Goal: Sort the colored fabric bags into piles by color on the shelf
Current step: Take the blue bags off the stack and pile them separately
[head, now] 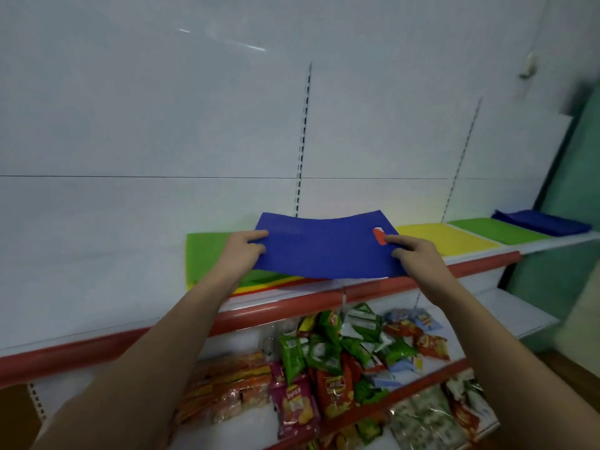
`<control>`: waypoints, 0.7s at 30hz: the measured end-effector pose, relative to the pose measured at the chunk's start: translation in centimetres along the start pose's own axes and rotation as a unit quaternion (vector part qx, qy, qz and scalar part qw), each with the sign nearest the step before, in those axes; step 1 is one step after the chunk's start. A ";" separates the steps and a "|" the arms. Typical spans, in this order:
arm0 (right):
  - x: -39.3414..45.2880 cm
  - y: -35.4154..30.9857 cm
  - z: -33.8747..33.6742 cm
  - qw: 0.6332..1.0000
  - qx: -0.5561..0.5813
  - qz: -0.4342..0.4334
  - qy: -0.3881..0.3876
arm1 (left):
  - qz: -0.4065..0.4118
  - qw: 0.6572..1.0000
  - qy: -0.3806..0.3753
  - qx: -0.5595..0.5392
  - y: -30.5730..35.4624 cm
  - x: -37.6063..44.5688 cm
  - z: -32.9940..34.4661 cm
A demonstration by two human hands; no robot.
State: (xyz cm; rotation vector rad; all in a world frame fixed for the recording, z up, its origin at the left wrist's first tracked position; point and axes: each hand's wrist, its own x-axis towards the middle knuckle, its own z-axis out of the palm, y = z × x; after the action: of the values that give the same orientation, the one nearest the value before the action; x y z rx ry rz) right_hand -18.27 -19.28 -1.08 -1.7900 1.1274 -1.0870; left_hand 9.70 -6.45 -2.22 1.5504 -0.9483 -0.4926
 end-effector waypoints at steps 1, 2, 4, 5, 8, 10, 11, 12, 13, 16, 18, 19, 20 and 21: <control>-0.3 0.4 -1.2 1.000 0.000 0.008 0.009 | -0.002 1.000 -0.012 -0.012 0.3 0.0 1.0; -0.6 0.9 -2.5 1.000 0.003 0.015 0.019 | -0.001 1.000 -0.026 -0.018 0.6 -0.1 2.2; -1.2 1.9 -5.1 0.999 0.008 0.025 0.042 | 0.003 0.998 -0.058 -0.010 1.1 -0.3 4.8; -1.6 2.4 -6.4 0.998 0.008 0.029 0.055 | 0.004 0.997 -0.075 -0.009 1.4 -0.5 6.2; -2.2 4.5 -10.8 0.996 0.013 0.040 0.083 | 0.003 0.993 -0.117 -0.025 2.1 -0.8 11.0; -2.7 6.3 -13.9 0.994 0.014 0.052 0.093 | 0.002 0.990 -0.137 -0.033 2.5 -1.1 14.3; -2.9 7.2 -15.5 0.994 0.015 0.059 0.096 | 0.004 0.989 -0.146 -0.034 2.8 -1.4 16.0; -3.0 8.0 -17.1 0.993 0.019 0.065 0.098 | 0.005 0.988 -0.151 -0.031 3.0 -1.7 17.8; -3.1 8.9 -18.8 0.992 0.021 0.072 0.100 | 0.008 0.987 -0.157 -0.028 3.4 -2.2 19.5; -3.2 11.4 -23.9 0.990 0.018 0.081 0.111 | 0.002 0.984 -0.176 -0.037 4.4 -3.5 25.0; -3.5 12.8 -27.2 0.988 0.014 0.085 0.127 | -0.010 0.978 -0.203 -0.049 5.0 -4.1 28.7; -3.8 13.4 -28.8 0.987 0.011 0.090 0.136 | -0.017 0.974 -0.216 -0.060 5.4 -4.5 30.5; -4.1 13.9 -30.3 0.985 0.008 0.096 0.143 | -0.025 0.972 -0.225 -0.068 5.7 -4.7 32.3; -4.6 14.4 -31.8 0.983 0.004 0.102 0.150 | -0.026 0.969 -0.234 -0.072 6.0 -5.0 34.1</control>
State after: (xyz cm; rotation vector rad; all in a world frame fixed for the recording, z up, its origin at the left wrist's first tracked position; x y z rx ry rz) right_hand -52.96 -24.49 -3.67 -1.4958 1.4485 -1.2609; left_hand -20.89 -23.15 -4.89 1.3531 -1.1995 -0.9726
